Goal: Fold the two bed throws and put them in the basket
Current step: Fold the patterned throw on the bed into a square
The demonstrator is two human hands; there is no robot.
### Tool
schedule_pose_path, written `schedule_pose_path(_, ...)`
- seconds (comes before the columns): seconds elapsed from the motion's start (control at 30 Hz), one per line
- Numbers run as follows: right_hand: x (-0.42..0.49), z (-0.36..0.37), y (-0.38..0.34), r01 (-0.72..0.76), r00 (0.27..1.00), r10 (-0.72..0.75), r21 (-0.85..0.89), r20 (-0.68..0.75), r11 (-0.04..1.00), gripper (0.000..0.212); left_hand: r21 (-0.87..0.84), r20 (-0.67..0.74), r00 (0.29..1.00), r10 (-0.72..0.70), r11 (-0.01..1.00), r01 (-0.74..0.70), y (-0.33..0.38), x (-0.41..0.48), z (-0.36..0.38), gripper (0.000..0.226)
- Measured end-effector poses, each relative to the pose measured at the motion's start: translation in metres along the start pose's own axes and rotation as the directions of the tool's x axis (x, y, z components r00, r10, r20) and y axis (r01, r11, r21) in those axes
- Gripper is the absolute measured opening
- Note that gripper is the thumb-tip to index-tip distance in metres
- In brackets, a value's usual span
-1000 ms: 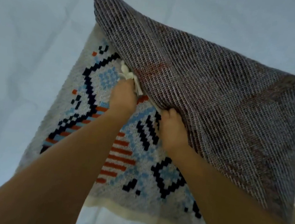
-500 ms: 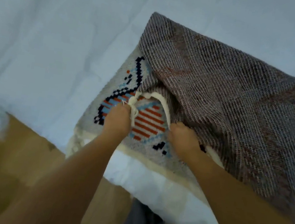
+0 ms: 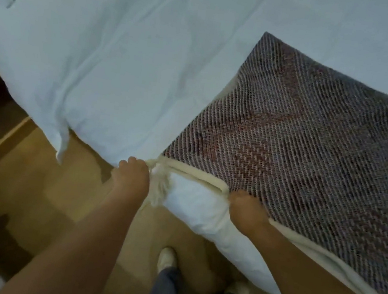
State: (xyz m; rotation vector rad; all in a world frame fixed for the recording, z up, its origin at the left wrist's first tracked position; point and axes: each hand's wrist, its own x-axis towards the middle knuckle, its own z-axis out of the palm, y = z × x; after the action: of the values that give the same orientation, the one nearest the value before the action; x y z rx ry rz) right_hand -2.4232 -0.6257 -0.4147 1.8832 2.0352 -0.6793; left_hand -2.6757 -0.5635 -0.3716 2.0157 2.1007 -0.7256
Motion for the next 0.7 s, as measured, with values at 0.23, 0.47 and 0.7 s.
schedule_pose_path(0.23, 0.012, 0.005, -0.018, -0.182, 0.983, 0.183, 0.037, -0.028, 0.983, 0.023, 0.027, 0.022, 0.996, 0.090, 0.995, -0.091, -0.012, 0.011, 0.023, 0.025)
schedule_pose_path(0.47, 0.016, 0.006, -0.043, -0.285, 0.956, 0.292, 0.144, -0.037, 0.948, 0.022, -0.073, -0.060, 0.972, 0.228, 0.970, -0.232, 0.004, 0.019, 0.022, 0.046)
schedule_pose_path(0.7, -0.010, 0.003, -0.031, -0.321, 0.919, 0.356, 0.204, -0.169, 0.925, 0.027, -0.038, -0.241, 0.803, 0.545, 0.822, -0.569, 0.055, 0.016, 0.021, 0.042)
